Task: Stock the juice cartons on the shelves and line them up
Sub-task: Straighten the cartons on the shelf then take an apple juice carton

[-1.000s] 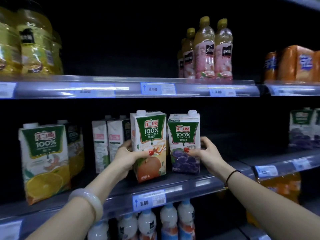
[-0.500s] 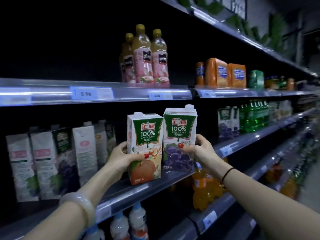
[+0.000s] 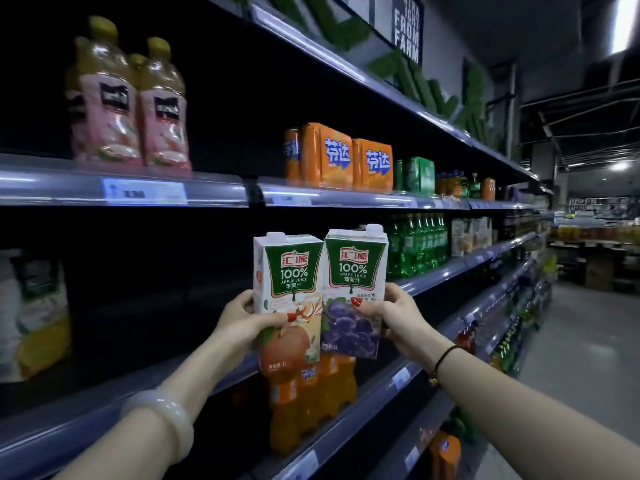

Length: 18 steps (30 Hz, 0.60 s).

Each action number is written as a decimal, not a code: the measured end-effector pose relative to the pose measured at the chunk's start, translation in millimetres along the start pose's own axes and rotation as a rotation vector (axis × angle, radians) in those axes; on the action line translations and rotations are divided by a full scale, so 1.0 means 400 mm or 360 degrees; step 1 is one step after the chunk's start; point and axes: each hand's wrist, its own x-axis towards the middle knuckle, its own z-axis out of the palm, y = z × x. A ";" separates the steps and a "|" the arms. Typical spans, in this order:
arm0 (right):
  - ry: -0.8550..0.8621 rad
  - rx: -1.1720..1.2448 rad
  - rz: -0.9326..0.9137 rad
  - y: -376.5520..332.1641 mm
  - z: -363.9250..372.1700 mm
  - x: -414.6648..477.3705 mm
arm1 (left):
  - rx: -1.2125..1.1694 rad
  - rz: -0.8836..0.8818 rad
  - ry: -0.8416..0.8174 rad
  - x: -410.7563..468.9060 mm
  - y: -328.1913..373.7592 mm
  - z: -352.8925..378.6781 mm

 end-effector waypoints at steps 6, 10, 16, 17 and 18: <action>0.0007 -0.0049 0.0041 0.022 -0.161 0.120 | -0.0001 -0.0026 0.0017 0.091 -0.026 0.158; -0.0020 0.0025 0.0075 0.057 -0.209 0.221 | 0.0057 0.0018 0.0012 0.162 -0.021 0.214; -0.0081 0.0048 0.0062 0.093 -0.214 0.388 | 0.0050 0.0095 0.0079 0.286 -0.027 0.242; -0.0086 0.0027 0.0049 0.098 -0.211 0.417 | 0.0054 0.0103 0.0096 0.309 -0.028 0.238; -0.0091 0.0007 0.0033 0.102 -0.206 0.444 | 0.0045 0.0106 0.0115 0.330 -0.030 0.232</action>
